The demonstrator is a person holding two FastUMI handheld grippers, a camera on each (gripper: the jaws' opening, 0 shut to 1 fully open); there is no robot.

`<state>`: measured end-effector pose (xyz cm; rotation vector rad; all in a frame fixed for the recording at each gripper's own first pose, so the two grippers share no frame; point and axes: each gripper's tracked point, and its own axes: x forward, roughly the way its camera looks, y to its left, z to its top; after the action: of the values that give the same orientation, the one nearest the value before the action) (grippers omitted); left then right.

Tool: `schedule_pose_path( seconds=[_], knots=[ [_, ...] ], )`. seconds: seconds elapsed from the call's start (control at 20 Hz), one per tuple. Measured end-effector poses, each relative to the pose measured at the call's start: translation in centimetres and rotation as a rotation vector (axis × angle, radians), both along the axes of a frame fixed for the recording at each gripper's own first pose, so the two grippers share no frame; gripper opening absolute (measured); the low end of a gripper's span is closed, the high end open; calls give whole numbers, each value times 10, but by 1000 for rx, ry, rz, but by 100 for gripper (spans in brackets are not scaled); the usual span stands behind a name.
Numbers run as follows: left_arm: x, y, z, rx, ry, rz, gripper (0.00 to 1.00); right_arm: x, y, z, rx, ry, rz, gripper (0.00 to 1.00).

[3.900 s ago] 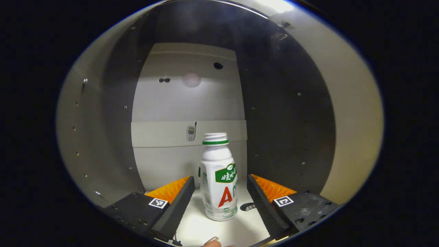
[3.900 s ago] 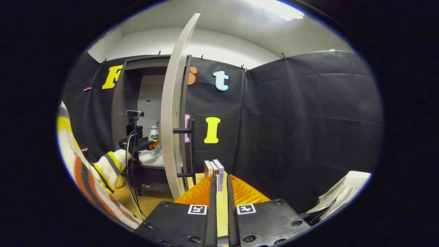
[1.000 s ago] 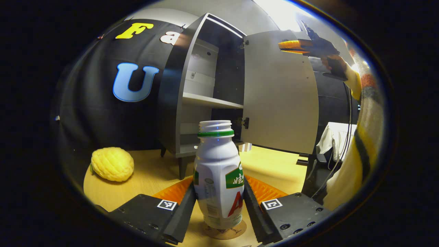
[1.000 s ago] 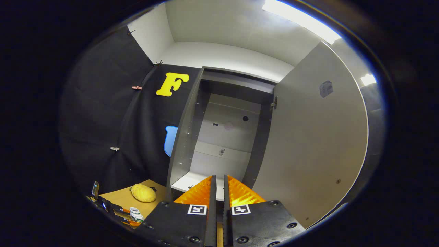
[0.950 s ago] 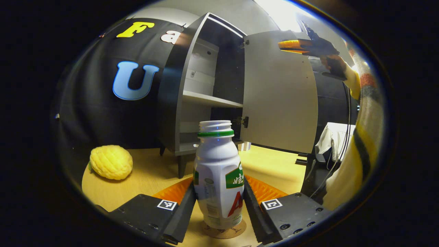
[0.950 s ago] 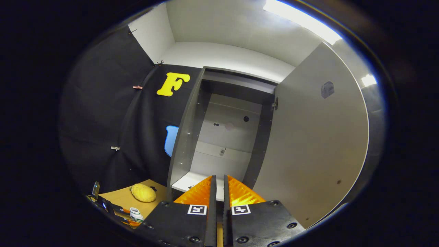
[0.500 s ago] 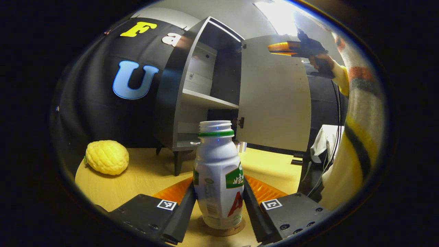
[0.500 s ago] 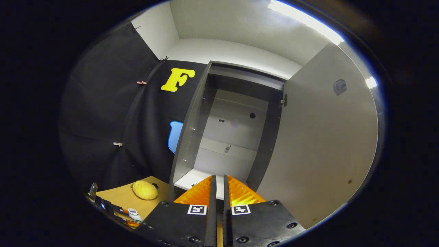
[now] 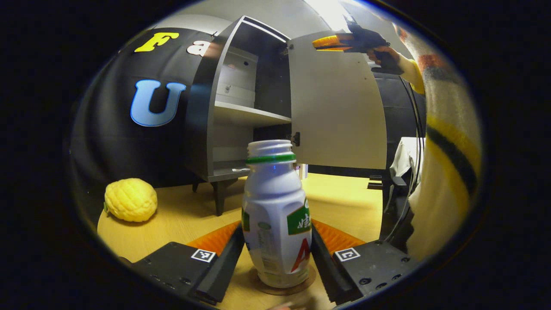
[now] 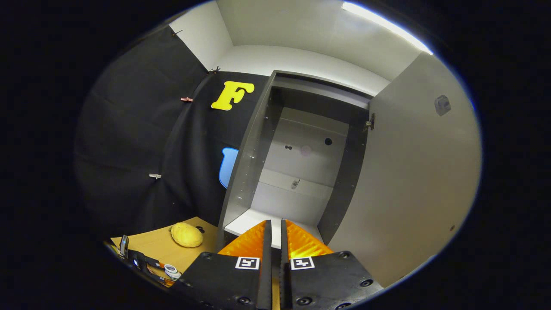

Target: Open the cabinet door with the right hand, grasp the bottle in the cabinet with the left hand and place it on the coaster, then close the cabinet door with the right hand.

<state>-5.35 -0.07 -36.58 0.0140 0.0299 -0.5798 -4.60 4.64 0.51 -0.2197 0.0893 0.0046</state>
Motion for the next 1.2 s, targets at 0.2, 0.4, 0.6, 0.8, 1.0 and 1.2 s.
schedule_pose_path(
  seconds=[0.2,0.4,0.6,0.8,1.0,1.2],
  knots=[
    [0,-5,35,-95,-25,-38,87,4,-5,-4,13,6,-2,11],
    [3,-5,77,-70,-80,-31,89,5,-14,-3,33,-1,-15,12],
    [4,-19,118,-8,-96,-68,90,-2,-29,-8,45,4,-50,11],
    [12,-22,163,-15,-24,-66,92,-21,-43,-21,116,26,-102,12],
    [30,-24,230,-96,-13,-56,93,-46,-58,-43,182,65,-198,24],
    [47,-38,285,-118,-49,-47,93,-83,-55,-35,203,47,-199,19]
  ],
)
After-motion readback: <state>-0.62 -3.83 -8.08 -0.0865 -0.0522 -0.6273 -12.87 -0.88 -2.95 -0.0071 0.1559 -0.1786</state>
